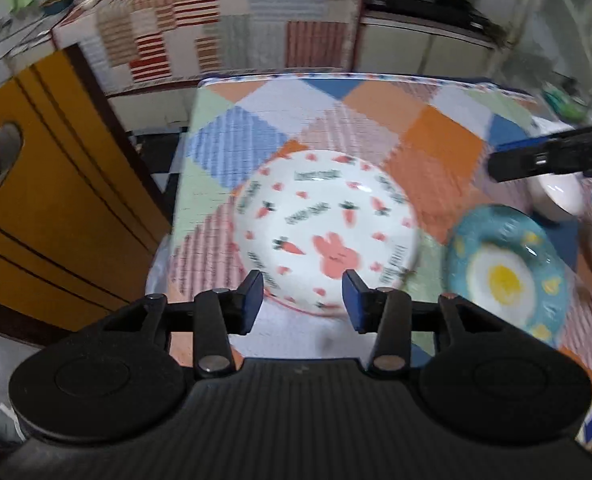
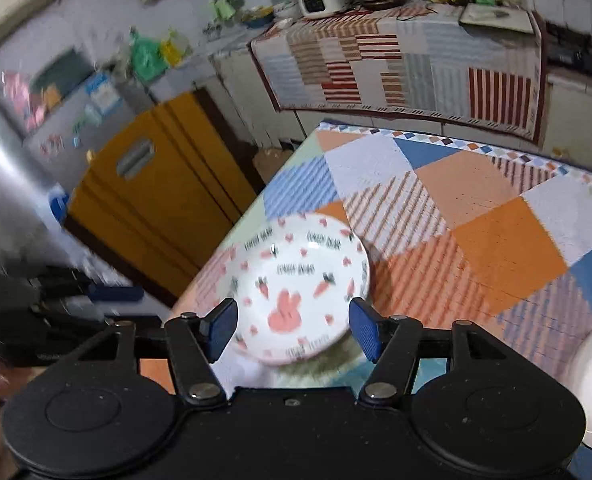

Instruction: Organize plates and bowls

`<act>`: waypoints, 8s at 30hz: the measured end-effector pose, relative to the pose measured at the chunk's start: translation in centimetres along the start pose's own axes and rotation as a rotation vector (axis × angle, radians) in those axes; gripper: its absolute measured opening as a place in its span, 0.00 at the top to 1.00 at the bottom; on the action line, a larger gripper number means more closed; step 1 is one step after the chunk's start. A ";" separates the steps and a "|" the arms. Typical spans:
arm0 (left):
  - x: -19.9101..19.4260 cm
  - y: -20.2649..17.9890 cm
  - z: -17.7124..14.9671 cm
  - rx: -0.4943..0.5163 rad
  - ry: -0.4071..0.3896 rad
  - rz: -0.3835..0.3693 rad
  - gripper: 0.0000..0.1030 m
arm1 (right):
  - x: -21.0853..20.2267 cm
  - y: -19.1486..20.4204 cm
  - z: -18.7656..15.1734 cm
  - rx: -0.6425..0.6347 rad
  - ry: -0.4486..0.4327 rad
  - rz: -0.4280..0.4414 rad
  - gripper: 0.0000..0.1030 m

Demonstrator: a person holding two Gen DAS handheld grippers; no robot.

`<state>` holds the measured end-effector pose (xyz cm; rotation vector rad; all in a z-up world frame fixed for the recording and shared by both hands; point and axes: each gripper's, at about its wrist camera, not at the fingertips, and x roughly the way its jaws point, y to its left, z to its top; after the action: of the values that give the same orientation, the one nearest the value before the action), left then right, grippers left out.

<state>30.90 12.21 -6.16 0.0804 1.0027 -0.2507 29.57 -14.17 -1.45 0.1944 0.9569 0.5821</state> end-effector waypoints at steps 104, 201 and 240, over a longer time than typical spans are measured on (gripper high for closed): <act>6.7 -13.1 -4.3 0.102 0.110 -0.290 0.72 | -5.4 -9.1 -18.0 0.288 -0.067 -0.172 0.80; -3.1 -33.5 -11.8 0.364 0.156 -0.220 0.50 | -20.7 -5.1 -34.8 -0.121 -0.084 -0.487 0.10; 3.2 -38.5 -12.1 0.227 0.095 -0.398 0.60 | -13.7 -10.5 -33.6 -0.026 0.030 -0.480 0.09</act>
<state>13.14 -23.43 -13.55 0.0997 1.0770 -0.7307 0.25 -33.52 -15.15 -0.0695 0.9816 0.1560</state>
